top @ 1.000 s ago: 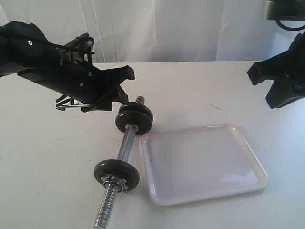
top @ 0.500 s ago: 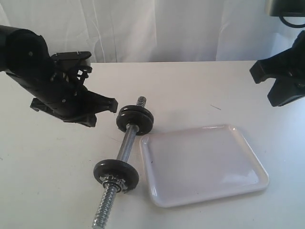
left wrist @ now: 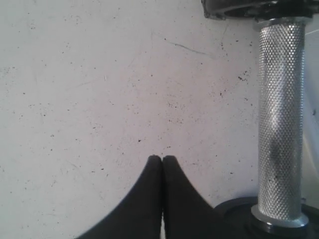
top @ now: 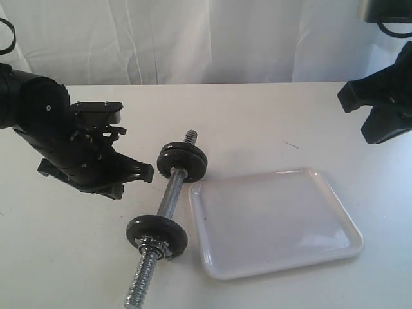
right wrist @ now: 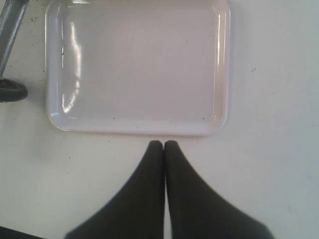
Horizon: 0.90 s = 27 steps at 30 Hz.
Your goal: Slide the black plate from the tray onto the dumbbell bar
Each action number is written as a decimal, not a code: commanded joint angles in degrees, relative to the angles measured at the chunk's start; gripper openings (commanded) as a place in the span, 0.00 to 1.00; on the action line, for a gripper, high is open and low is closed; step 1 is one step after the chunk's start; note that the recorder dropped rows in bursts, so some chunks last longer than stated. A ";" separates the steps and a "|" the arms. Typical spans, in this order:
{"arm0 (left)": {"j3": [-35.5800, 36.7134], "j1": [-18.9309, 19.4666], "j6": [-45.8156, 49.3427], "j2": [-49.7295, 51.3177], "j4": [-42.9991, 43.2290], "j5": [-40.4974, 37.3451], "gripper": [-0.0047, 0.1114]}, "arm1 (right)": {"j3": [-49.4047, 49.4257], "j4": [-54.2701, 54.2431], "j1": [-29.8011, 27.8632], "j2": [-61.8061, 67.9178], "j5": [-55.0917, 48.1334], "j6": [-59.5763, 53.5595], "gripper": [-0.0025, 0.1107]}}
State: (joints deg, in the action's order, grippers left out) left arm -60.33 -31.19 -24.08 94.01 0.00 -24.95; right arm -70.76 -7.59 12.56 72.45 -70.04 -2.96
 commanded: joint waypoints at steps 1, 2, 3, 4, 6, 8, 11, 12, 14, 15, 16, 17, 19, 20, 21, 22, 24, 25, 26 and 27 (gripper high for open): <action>0.59 0.12 0.02 -0.40 1.64 -3.05 0.04 | 0.23 0.35 -0.02 -0.33 0.08 -0.42 0.02; 0.73 0.12 0.02 -0.40 2.50 -3.35 0.04 | 0.23 0.35 -0.02 -0.33 0.08 -0.42 0.02; 0.97 0.12 -0.61 -0.40 3.45 -3.68 0.04 | 0.23 0.35 -0.02 -0.33 0.08 -0.42 0.02; 0.97 0.23 -1.32 -0.40 4.22 -4.91 0.04 | 0.23 0.35 -0.02 -0.33 0.08 -0.42 0.02; 0.97 0.23 -1.46 -0.51 5.22 -8.24 0.04 | 0.23 0.47 -0.02 -0.33 0.08 -0.42 0.02; 0.97 0.23 0.09 -0.76 5.20 -12.81 0.04 | 0.23 0.61 -0.02 -0.33 0.08 -0.42 0.02; 0.97 0.08 1.13 -1.58 5.20 -18.01 0.04 | 0.23 0.72 -0.02 -0.33 0.08 -0.42 0.02; 0.97 -0.16 1.62 -2.12 4.91 -19.47 0.04 | 0.23 0.72 -0.02 -0.33 0.08 -0.42 0.02; 0.97 -0.66 2.23 -3.17 4.27 -22.02 0.04 | 0.23 0.72 -0.02 -0.33 0.08 -0.42 0.02; 0.97 -0.96 2.51 -3.71 4.00 -22.69 0.04 | 0.23 0.72 -0.02 -0.33 0.08 -0.42 0.02; 0.97 -1.50 3.01 -4.27 3.66 -23.22 0.04 | 0.23 0.72 -0.02 -0.33 0.08 -0.42 0.02; 0.97 -1.74 3.12 -4.70 2.96 -23.35 0.04 | 0.23 0.72 -0.02 -0.33 0.08 -0.42 0.02; 0.97 -2.56 3.36 -5.49 1.12 -23.83 0.04 | 0.23 0.72 -0.02 -0.33 0.08 -0.42 0.02; 0.97 -2.89 3.54 -5.60 0.38 -24.24 0.04 | 0.23 0.72 -0.02 -0.33 0.08 -0.42 0.02; 0.97 -3.38 4.30 -5.60 -0.74 -24.84 0.04 | 0.23 0.72 -0.02 -0.33 0.08 -0.42 0.02; 0.97 -3.71 5.22 -5.60 -1.79 -25.59 0.04 | 0.23 0.72 -0.02 -0.33 0.08 -0.42 0.02; 1.04 -4.38 5.92 -5.33 -2.34 -26.71 0.04 | 0.23 0.72 -0.02 -0.33 0.08 -0.42 0.02; 1.35 -4.61 5.92 -5.33 -2.45 -26.55 0.04 | 0.23 0.72 -0.02 -0.33 0.08 -0.42 0.02; 1.58 -4.92 5.69 -5.33 -2.59 -26.11 0.04 | 0.23 0.72 -0.02 -0.33 0.08 -0.42 0.02; 1.85 -5.06 5.69 -5.33 -3.62 -25.84 0.04 | 0.23 0.72 -0.02 -0.33 0.08 -0.42 0.02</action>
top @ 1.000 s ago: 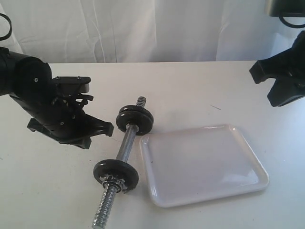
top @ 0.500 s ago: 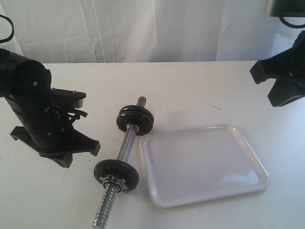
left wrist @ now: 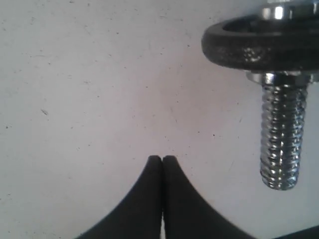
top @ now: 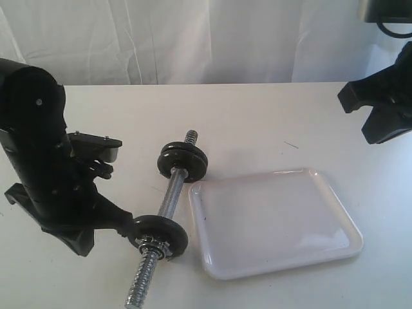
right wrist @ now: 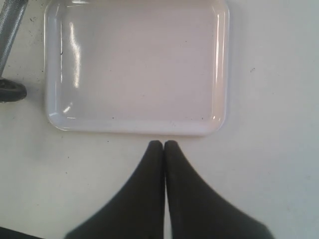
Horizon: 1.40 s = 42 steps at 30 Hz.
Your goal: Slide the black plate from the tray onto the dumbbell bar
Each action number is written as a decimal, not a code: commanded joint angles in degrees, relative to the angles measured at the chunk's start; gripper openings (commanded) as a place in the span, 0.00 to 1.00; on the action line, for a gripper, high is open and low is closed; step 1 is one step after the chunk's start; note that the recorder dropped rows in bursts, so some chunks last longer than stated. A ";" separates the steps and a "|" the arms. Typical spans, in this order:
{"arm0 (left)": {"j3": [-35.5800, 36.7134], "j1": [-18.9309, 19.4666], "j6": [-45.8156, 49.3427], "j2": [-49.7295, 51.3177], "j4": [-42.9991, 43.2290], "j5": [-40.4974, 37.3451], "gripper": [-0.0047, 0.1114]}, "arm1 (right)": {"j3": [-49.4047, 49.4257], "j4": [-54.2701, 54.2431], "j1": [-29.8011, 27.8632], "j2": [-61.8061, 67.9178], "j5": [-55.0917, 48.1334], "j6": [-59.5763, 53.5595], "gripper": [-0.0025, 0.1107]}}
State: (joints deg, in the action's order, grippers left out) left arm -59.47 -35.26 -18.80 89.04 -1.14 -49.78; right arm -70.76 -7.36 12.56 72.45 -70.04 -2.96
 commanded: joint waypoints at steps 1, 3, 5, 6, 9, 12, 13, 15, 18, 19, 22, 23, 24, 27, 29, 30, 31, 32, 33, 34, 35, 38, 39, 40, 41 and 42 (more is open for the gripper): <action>1.26 -0.99 0.80 -0.36 -3.99 -0.49 0.04 | 0.23 0.49 -0.02 -0.33 0.08 -0.42 0.02; 2.18 -0.99 1.96 -0.36 -6.95 1.00 0.04 | 0.23 0.49 -0.02 -0.33 0.08 -0.42 0.02; 3.24 -1.78 3.64 -0.36 -8.81 1.92 0.04 | 0.23 0.49 -0.02 -0.33 0.08 -0.42 0.02; 3.58 -2.22 3.64 -0.36 -8.82 2.50 0.04 | 0.23 0.49 -0.02 -0.33 0.08 -0.42 0.02; 4.79 -3.63 3.04 -0.36 -9.07 4.83 0.04 | 0.23 0.38 -0.02 -0.33 0.08 -0.42 0.02; 5.02 -5.13 3.06 -0.36 -10.32 6.08 0.04 | 0.23 0.38 -0.02 -0.33 0.08 -0.42 0.02; 5.02 -5.48 3.06 -0.36 -10.58 6.49 0.04 | 0.23 0.38 -0.02 -0.33 0.08 -0.42 0.02; 5.02 -6.04 3.06 -0.28 -10.85 6.78 0.04 | 0.23 0.26 -0.02 -0.33 0.08 -0.42 0.02; 5.02 -6.16 2.92 0.80 -10.82 6.93 0.04 | 0.23 0.05 -0.02 -0.33 0.08 -0.42 0.02; 5.02 -6.16 2.75 1.49 -10.82 7.20 0.04 | 0.23 -0.11 -0.02 -0.33 0.08 -0.42 0.02; 5.02 -6.16 2.75 4.08 -11.77 8.54 0.04 | 0.23 -0.11 -0.02 -0.33 0.08 -0.42 0.02; 5.02 -6.44 2.75 4.71 -11.89 9.02 0.04 | 0.23 -0.11 -0.02 -0.33 0.08 -0.42 0.02; 5.02 -6.75 2.75 5.39 -11.89 9.51 0.04 | 0.23 -0.09 -0.02 -0.33 0.08 -0.72 0.02; 5.02 -8.35 2.75 5.86 -12.34 10.57 0.04 | 0.23 -0.09 -0.02 -0.33 0.08 -0.84 0.02; 5.02 -9.07 2.75 5.86 -12.59 11.38 0.04 | 0.23 -0.09 -0.02 -0.33 0.08 -0.84 0.02; 5.02 -9.29 2.75 5.86 -13.00 11.57 0.04 | 0.23 -0.09 -0.02 -0.33 0.08 -0.84 0.02; 5.02 -9.50 2.75 5.86 -13.16 11.81 0.04 | 0.23 -0.09 -0.02 -0.33 0.08 -0.84 0.02; 5.02 -9.50 2.75 5.86 -13.73 11.81 0.04 | 0.23 -0.09 -0.02 -0.33 0.08 -0.84 0.02; 5.02 -9.50 2.75 5.86 -14.12 11.97 0.04 | 0.23 -0.09 -0.02 -0.33 0.08 -0.84 0.02; 5.02 -9.50 2.75 5.86 -14.19 11.97 0.04 | 0.23 -0.09 -0.02 -0.33 0.08 -0.84 0.02; 5.02 -9.50 2.75 5.86 -14.19 11.97 0.04 | 0.23 -0.09 -0.02 -0.33 0.08 -0.84 0.02; 5.02 -9.50 2.75 5.86 -14.55 12.19 0.04 | 0.23 -0.09 -0.02 -0.33 0.08 -0.84 0.02; 5.02 -9.50 2.75 5.86 -14.83 12.51 0.04 | 0.23 -0.09 -0.02 -0.33 0.08 -0.84 0.02; 5.02 -9.50 2.75 5.86 -15.13 12.92 0.04 | 0.23 -0.09 -0.02 -0.33 0.08 -0.84 0.02; 5.02 -9.50 2.88 5.86 -15.36 13.06 0.04 | 0.23 -0.09 -0.02 -0.33 0.08 -0.84 0.02; 5.02 -9.50 3.18 5.86 -15.63 13.20 0.04 | 0.23 -0.09 -0.02 -0.33 0.08 -0.84 0.02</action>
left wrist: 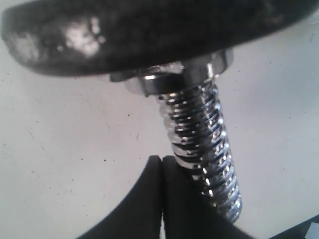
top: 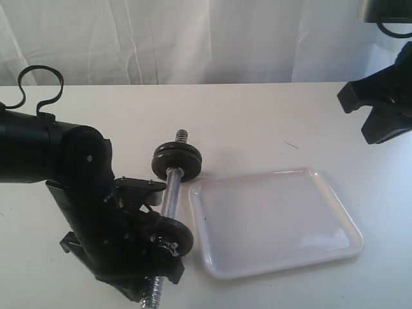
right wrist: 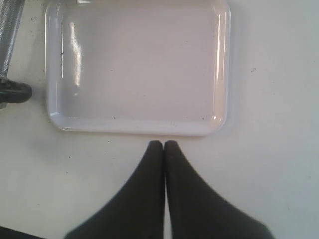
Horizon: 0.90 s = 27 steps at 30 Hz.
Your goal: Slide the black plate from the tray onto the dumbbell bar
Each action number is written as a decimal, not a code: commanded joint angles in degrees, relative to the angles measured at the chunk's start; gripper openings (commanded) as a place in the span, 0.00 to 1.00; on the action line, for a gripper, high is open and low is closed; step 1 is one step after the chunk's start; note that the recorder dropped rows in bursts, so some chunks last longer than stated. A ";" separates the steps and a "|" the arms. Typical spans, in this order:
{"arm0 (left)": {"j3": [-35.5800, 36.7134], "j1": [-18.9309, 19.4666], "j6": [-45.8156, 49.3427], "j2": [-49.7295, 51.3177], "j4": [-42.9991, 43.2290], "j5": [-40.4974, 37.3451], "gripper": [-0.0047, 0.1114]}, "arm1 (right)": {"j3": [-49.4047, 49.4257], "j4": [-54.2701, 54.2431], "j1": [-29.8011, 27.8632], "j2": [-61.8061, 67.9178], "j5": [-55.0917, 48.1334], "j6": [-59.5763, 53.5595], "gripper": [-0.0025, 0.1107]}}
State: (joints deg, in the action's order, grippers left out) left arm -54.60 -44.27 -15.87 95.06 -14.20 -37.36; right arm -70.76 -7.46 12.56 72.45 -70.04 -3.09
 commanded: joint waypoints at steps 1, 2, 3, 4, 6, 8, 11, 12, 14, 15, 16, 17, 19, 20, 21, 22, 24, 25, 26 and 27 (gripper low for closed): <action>0.16 -0.48 0.46 -0.16 -2.62 0.78 0.04 | 0.23 0.02 -0.02 -0.33 0.08 -0.70 0.02; 0.16 -0.48 0.64 -0.16 -2.62 0.78 0.04 | 0.23 0.02 -0.02 -0.33 0.08 -0.70 0.02; 0.16 -0.48 0.64 -0.16 -2.62 0.78 0.04 | 0.23 0.02 -0.02 -0.33 0.08 -0.70 0.02; 0.16 -0.48 0.65 -0.16 -2.37 0.78 0.04 | 0.23 0.02 -0.02 -0.33 0.08 -0.70 0.02; 0.16 -0.48 0.65 -0.16 -2.11 0.67 0.04 | 0.23 0.02 -0.02 -0.33 0.08 -0.70 0.02; 0.16 -0.48 0.65 -0.16 -1.81 0.30 0.04 | 0.23 0.02 -0.02 -0.33 0.08 -0.70 0.02; 0.16 -0.48 0.65 -0.16 0.36 -1.96 0.04 | 0.23 0.02 -0.02 -0.33 0.08 -0.70 0.02; 0.16 -0.38 -0.07 -0.16 1.65 -2.85 0.04 | 0.23 0.02 -0.02 -0.33 0.08 -0.70 0.02; 0.16 -0.38 -2.30 -0.39 4.43 -3.38 0.04 | 0.23 0.02 -0.02 -0.33 0.08 -0.70 0.02; 0.16 -0.38 -2.43 -0.79 4.66 -3.38 0.04 | 0.23 0.02 -0.02 -0.33 0.08 -0.70 0.02; 0.16 -0.38 -2.43 -1.05 4.79 -3.38 0.04 | 0.23 0.02 -0.02 -0.33 0.08 -0.70 0.02; 0.16 -0.38 -2.43 -1.14 4.91 -3.38 0.04 | 0.23 0.02 -0.02 -0.33 0.08 -0.70 0.02; 0.16 -0.38 -2.82 -1.47 6.34 -3.61 0.04 | 0.23 0.02 -0.02 -0.33 0.08 -0.70 0.02; 0.16 -0.38 -3.92 -1.71 7.89 -3.80 0.04 | 0.23 0.02 -0.02 -0.33 0.08 -0.70 0.02; 0.16 -0.38 -5.65 -2.13 10.09 -4.07 0.04 | 0.23 0.02 -0.02 -0.33 0.08 -0.70 0.02; 0.16 -0.38 -7.43 -2.77 11.86 -4.38 0.04 | 0.23 0.02 -0.02 -0.33 0.08 -0.70 0.02; 0.16 -0.38 -10.73 -4.75 16.39 -5.07 0.04 | 0.23 0.02 -0.02 -0.46 0.08 -1.11 0.02; 0.16 -0.38 -11.98 -5.88 18.45 -5.47 0.04 | 0.23 0.02 -0.02 -0.69 0.08 -1.11 0.02; 0.16 -0.38 -13.57 -7.54 20.48 -5.55 0.04 | 0.23 0.02 -0.02 -1.03 0.08 -1.11 0.02; 0.16 -0.38 -14.80 -9.48 22.05 -5.55 0.04 | 0.28 -0.24 -0.02 -2.02 0.08 -1.11 0.02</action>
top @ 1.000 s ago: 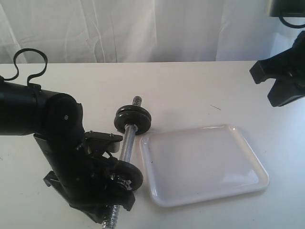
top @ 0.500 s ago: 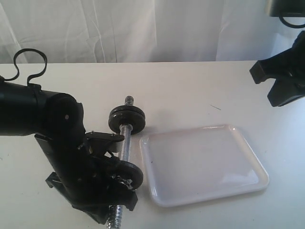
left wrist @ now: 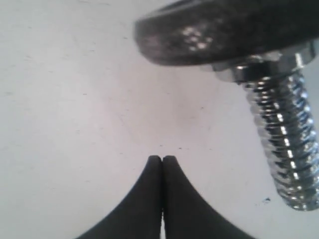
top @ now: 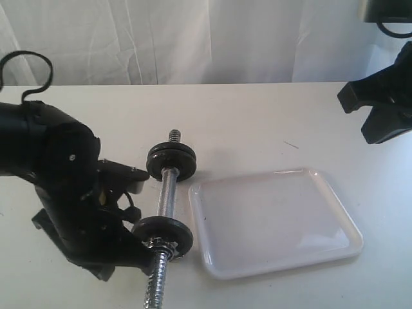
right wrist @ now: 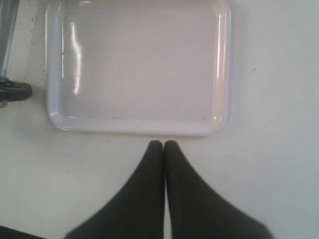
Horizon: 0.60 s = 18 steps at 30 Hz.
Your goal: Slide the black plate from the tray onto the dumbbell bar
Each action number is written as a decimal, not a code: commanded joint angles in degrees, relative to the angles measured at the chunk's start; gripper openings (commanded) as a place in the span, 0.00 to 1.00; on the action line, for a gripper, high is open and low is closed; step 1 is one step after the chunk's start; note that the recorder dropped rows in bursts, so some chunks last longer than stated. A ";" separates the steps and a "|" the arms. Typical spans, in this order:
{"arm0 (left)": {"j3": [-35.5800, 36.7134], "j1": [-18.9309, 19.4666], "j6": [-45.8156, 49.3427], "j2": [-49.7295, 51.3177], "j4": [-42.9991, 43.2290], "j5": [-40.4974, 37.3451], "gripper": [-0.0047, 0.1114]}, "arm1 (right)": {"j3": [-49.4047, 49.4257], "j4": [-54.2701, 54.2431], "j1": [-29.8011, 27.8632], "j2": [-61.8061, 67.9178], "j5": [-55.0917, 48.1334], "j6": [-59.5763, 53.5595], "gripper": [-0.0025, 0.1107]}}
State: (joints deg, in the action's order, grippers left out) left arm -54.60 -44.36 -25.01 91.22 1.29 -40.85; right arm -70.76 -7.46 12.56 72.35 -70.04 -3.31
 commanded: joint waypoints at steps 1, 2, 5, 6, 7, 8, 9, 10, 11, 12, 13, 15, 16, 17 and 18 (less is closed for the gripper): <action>0.16 -0.29 -6.64 -7.36 7.77 -1.90 0.04 | 0.83 -0.55 -0.02 -3.10 0.08 -0.99 0.02; 0.16 -0.29 -7.87 -9.66 9.59 -0.65 0.04 | 1.51 -1.24 -0.02 -4.32 0.08 -1.30 0.02; 0.16 -0.29 -9.76 -16.35 14.79 6.11 0.04 | 6.16 -5.76 -0.02 -10.11 4.38 -4.59 0.02; 0.16 -0.29 -10.03 -18.32 16.91 8.73 0.04 | 8.12 -7.25 -0.02 -12.19 6.18 -5.86 0.02; 0.16 -0.29 -10.01 -19.64 20.01 10.50 0.04 | 10.16 -8.89 -0.02 -14.25 8.15 -7.87 0.02; 0.16 -0.29 -10.43 -21.32 23.54 12.43 0.04 | 11.75 -10.03 -0.02 -16.14 9.96 -10.04 0.02; 0.16 -0.29 -11.54 -22.23 27.30 13.11 0.04 | 13.69 -11.10 -0.02 -17.60 11.67 -11.77 0.02; 0.16 -0.29 -13.44 -23.05 30.76 13.22 0.04 | 15.54 -11.53 -0.02 -19.38 13.33 -12.60 0.02; 0.16 -0.29 -17.51 -24.03 36.19 12.77 0.04 | 17.29 -11.64 -0.02 -20.99 14.75 -13.43 0.02; 0.16 -0.29 -20.67 -24.56 39.99 12.07 0.04 | 18.59 -11.78 -0.02 -22.25 15.71 -14.11 0.02; 0.16 -0.29 -24.61 -25.05 44.56 10.93 0.04 | 20.08 -11.78 -0.02 -23.63 16.82 -14.85 0.02; 0.16 -0.29 -29.67 -25.49 52.08 8.10 0.04 | 22.58 -11.78 -0.02 -25.93 18.64 -14.86 0.02; 0.16 -0.29 -30.45 -25.49 55.21 6.55 0.04 | 23.52 -11.78 -0.02 -27.02 19.17 -14.50 0.02; 0.16 -0.29 -30.56 -25.49 57.04 4.17 0.04 | 24.02 -11.78 -0.02 -27.89 19.06 -14.50 0.02; 0.16 -0.29 -30.56 -25.49 57.35 2.56 0.04 | 24.21 -11.78 -0.02 -28.63 18.78 -14.50 0.02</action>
State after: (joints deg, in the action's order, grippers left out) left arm -54.58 -44.36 -52.57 66.35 52.98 -33.54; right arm -48.21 -19.00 12.56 46.09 -52.75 -17.14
